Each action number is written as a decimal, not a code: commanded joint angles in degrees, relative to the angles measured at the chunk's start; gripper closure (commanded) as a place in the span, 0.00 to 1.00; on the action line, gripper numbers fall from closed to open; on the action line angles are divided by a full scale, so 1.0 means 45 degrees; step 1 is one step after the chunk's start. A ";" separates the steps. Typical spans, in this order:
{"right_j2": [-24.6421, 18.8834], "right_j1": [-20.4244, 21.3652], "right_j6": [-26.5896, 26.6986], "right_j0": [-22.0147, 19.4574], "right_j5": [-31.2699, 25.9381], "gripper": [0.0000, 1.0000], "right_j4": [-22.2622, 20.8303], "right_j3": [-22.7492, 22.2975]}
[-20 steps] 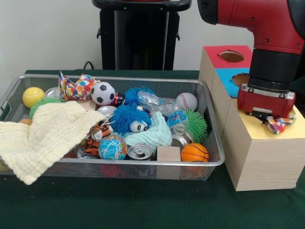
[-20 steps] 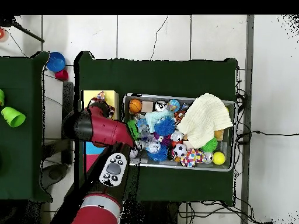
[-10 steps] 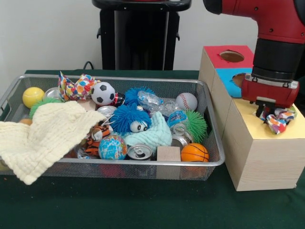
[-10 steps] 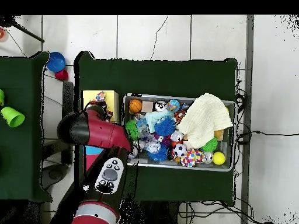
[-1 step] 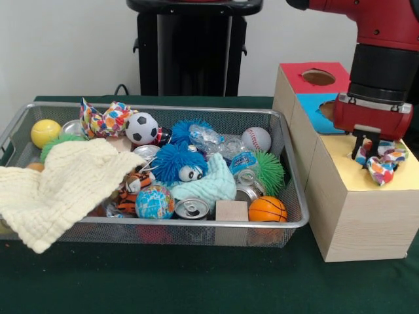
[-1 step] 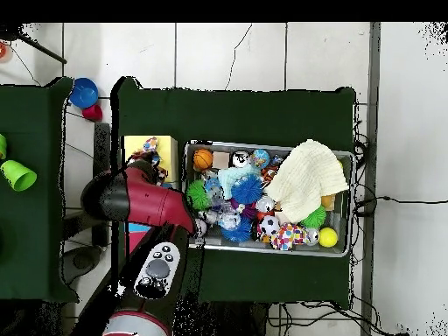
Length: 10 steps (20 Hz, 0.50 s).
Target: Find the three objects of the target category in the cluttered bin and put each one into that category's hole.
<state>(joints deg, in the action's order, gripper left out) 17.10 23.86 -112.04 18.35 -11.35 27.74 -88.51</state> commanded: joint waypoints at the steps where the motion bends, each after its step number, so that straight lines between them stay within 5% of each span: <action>1: 0.0063 -0.0365 -0.1936 -0.0066 -0.1810 1.00 -0.0503 -0.0846; 7: 0.0154 -0.0439 -0.1852 -0.0053 -0.1878 1.00 -0.0560 -0.0767; 8: 0.0017 -0.0372 -0.1800 -0.0171 -0.1904 0.00 -0.0545 -0.0824; 10: -0.0007 -0.0346 -0.1803 -0.0171 -0.1836 0.00 -0.0539 -0.0839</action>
<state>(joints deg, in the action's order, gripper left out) 17.41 23.96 -112.04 18.85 -11.30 27.76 -88.10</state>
